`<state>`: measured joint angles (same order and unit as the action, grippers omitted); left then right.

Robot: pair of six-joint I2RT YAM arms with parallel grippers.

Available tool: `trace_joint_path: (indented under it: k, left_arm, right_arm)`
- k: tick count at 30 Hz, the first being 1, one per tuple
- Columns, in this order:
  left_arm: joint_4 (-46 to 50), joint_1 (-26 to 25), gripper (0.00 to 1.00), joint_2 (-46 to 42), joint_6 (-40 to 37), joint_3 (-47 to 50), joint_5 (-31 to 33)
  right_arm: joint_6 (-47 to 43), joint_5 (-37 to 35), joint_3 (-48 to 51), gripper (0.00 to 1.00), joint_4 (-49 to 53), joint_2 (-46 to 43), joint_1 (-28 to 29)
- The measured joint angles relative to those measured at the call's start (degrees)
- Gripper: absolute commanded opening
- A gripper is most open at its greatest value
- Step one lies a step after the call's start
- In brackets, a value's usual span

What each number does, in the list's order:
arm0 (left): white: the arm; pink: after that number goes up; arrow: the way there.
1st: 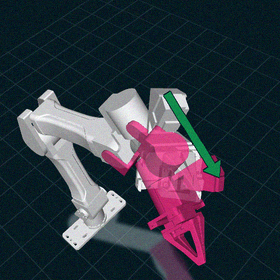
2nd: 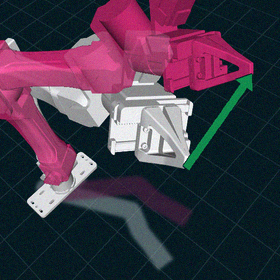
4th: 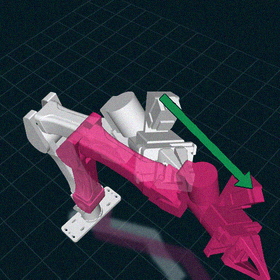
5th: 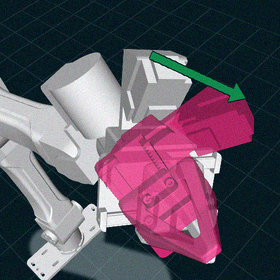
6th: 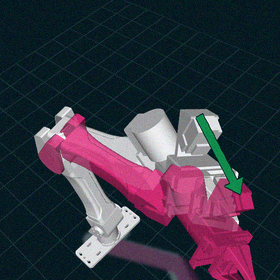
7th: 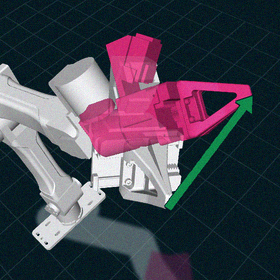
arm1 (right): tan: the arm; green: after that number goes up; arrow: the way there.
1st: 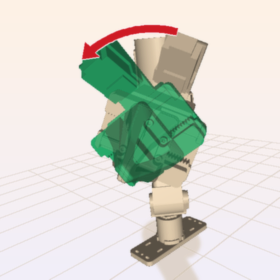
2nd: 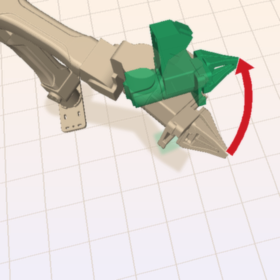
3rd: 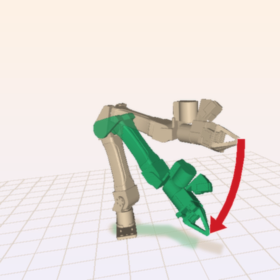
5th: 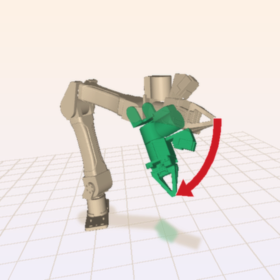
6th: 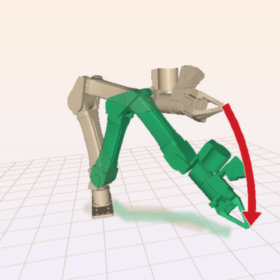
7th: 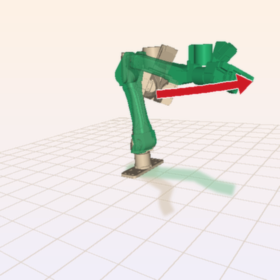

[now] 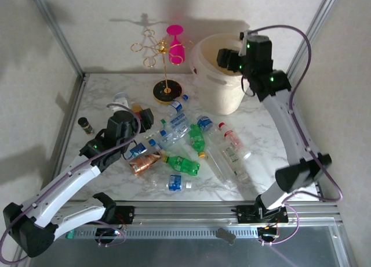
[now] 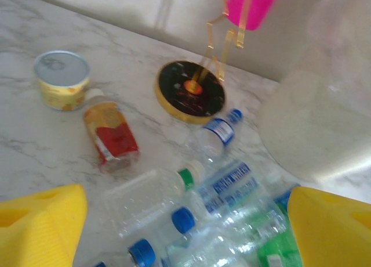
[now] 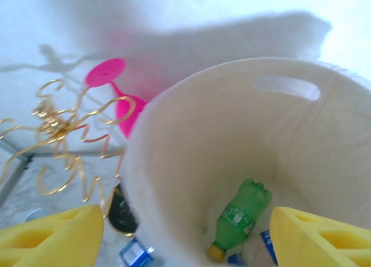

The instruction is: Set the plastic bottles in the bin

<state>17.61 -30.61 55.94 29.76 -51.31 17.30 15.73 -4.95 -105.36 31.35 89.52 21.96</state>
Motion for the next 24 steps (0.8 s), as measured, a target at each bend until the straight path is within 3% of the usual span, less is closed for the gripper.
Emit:
trace_joint_path:
  k: [5, 10, 24]
  left_arm:
    - [0.7, 11.1, 0.86, 7.2, 3.3, -1.1, -4.4]
    - [0.7, 13.7, 0.85, 17.2, 5.5, -4.6, -4.2]
    - [-1.4, 17.7, 0.86, 49.8, 4.8, -22.3, -9.5]
  right_arm:
    - [0.1, -2.1, 17.2, 0.76, -5.6, -12.5, 4.8]
    - [1.2, -2.5, 28.5, 0.75, -6.9, -20.6, 5.6]
    - [2.0, -0.8, 33.1, 0.79, -7.0, -36.0, 5.7]
